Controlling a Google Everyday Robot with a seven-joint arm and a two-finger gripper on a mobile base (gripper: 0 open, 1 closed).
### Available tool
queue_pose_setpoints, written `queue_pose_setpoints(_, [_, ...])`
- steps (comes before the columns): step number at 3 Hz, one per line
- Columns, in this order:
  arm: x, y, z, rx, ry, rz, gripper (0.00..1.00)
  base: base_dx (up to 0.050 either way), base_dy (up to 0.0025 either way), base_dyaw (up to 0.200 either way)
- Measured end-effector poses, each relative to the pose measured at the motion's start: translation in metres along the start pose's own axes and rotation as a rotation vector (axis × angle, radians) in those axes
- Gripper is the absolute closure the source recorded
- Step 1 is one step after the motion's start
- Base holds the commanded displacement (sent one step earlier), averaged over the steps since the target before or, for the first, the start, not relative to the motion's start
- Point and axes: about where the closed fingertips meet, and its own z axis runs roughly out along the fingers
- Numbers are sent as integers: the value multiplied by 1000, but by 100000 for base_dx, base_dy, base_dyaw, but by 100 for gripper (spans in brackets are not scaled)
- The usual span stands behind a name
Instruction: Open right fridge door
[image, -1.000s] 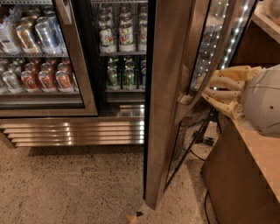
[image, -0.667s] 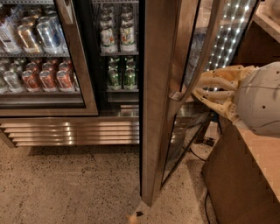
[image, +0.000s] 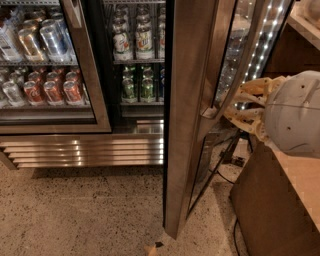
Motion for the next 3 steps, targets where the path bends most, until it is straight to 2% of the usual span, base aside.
queue_pose_setpoints(3, [0,0,0,0,0,0,100,-5000,-1,5])
